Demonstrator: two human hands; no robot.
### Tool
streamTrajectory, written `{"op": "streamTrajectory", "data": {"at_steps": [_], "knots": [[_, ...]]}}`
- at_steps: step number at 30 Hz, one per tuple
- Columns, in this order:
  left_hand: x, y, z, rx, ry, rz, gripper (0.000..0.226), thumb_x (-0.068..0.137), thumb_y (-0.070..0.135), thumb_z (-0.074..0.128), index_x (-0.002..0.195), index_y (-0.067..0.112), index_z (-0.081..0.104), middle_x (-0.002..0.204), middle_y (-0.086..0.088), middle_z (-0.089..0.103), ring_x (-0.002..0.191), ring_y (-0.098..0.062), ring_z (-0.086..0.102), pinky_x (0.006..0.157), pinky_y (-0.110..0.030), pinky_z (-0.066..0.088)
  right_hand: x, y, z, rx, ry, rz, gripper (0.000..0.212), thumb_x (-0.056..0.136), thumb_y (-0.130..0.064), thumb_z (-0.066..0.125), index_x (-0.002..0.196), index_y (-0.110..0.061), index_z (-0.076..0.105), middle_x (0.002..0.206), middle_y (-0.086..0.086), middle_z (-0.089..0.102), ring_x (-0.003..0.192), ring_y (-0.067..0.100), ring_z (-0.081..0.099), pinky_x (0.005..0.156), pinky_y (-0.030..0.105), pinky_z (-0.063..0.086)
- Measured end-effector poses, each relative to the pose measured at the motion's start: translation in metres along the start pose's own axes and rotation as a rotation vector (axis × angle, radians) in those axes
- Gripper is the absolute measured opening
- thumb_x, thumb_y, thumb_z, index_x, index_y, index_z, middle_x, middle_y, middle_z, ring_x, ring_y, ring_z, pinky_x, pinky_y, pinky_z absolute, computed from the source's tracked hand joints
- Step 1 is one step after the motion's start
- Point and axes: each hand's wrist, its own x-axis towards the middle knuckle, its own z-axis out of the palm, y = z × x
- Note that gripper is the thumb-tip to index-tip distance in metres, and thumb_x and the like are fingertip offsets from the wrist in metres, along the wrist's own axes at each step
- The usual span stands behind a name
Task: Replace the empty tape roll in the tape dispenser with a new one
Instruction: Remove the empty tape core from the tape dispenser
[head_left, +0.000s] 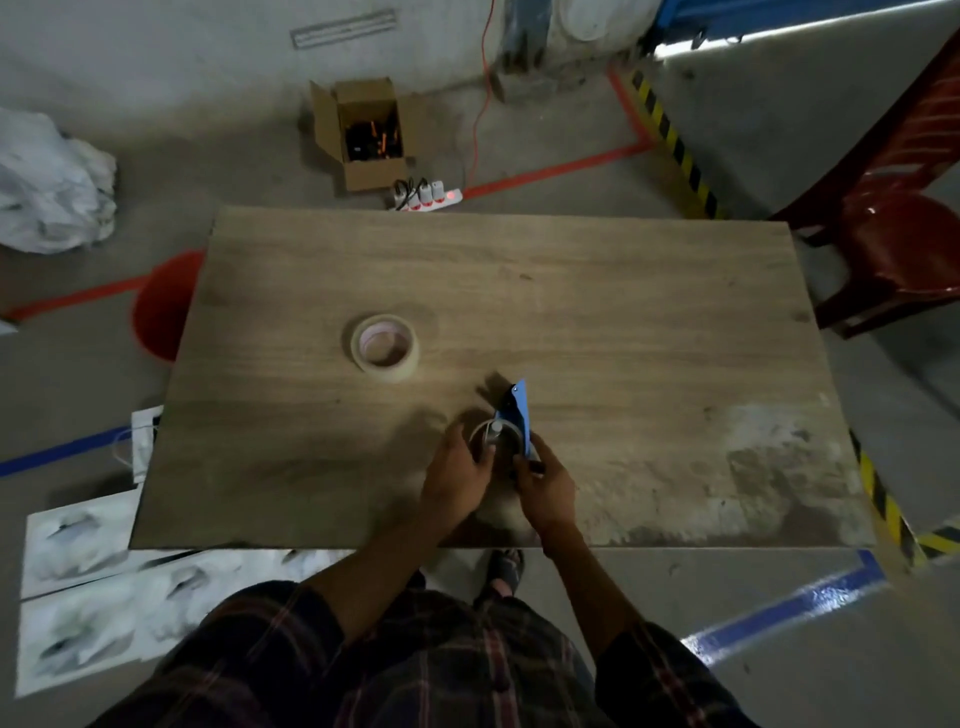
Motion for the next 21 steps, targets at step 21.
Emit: {"op": "streamTrajectory", "data": {"at_steps": [21], "knots": [[0.037,-0.013,-0.071,0.557,-0.262,0.654,0.038,0.094,0.024,0.054,0.131,0.024,0.061,0.125,-0.004,0.064,0.112,-0.026,0.061,0.086,-0.031,0.046,-0.01,0.007,-0.014,-0.315,-0.037,-0.212,0.039,0.092,-0.006,0.056,0.13,-0.011,0.062,0.091,0.024,0.067,0.082,0.038,0.066,0.073,0.034,0.048]]}}
